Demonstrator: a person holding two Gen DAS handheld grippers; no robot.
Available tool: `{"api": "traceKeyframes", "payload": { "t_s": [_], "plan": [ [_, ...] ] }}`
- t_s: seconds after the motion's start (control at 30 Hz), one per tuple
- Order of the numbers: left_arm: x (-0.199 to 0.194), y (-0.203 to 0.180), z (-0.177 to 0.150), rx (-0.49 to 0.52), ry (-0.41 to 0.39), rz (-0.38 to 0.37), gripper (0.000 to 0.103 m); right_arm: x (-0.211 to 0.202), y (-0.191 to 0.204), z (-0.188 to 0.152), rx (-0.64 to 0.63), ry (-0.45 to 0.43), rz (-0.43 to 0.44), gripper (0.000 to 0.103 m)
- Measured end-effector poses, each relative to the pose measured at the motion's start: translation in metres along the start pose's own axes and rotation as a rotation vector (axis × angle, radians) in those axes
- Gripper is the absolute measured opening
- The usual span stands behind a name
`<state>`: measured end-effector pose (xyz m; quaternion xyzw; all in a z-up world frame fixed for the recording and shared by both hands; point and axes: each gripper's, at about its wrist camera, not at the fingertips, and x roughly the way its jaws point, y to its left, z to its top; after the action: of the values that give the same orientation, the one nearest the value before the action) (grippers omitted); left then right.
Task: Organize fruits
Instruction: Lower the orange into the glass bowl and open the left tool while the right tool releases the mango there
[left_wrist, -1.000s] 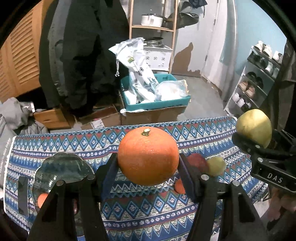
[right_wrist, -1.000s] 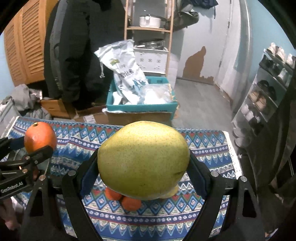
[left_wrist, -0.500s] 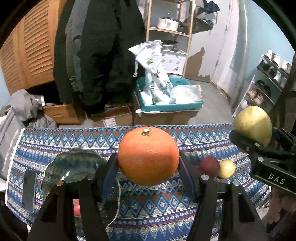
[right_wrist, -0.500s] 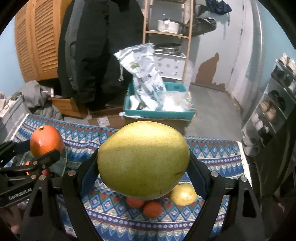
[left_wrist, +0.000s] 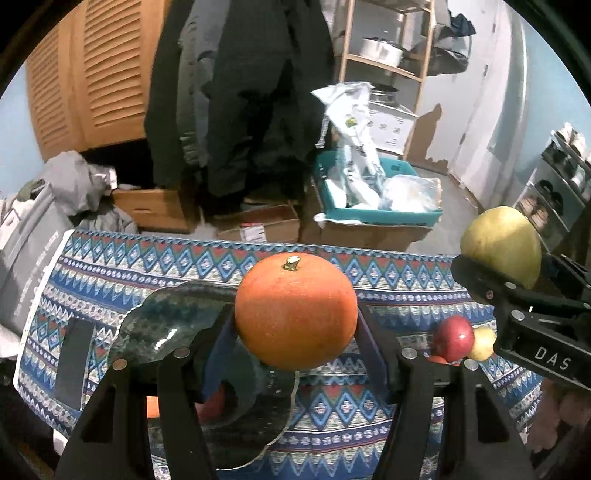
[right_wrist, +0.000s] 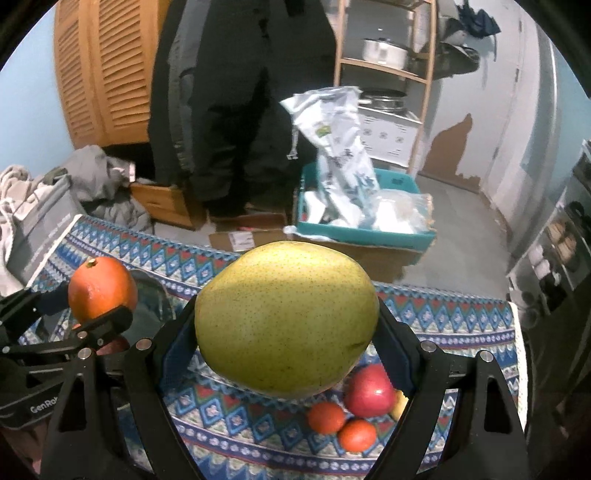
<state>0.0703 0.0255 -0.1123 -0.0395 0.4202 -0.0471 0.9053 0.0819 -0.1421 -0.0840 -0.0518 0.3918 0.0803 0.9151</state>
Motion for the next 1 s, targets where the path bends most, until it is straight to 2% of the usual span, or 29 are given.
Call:
{"api": "traceKeyframes", "payload": {
  "t_s": [0.53,1.0],
  "plan": [
    [0.019,0.085,-0.010,-0.121,0.050,0.106,0.065,0.047,0.073,0.018,-0.077,0.059,0.107,0.086],
    [0.046,0.141,-0.027,-0.193,0.123,0.187,0.065,0.112,0.132,0.010,-0.110,0.191,0.217,0.085]
  ]
}}
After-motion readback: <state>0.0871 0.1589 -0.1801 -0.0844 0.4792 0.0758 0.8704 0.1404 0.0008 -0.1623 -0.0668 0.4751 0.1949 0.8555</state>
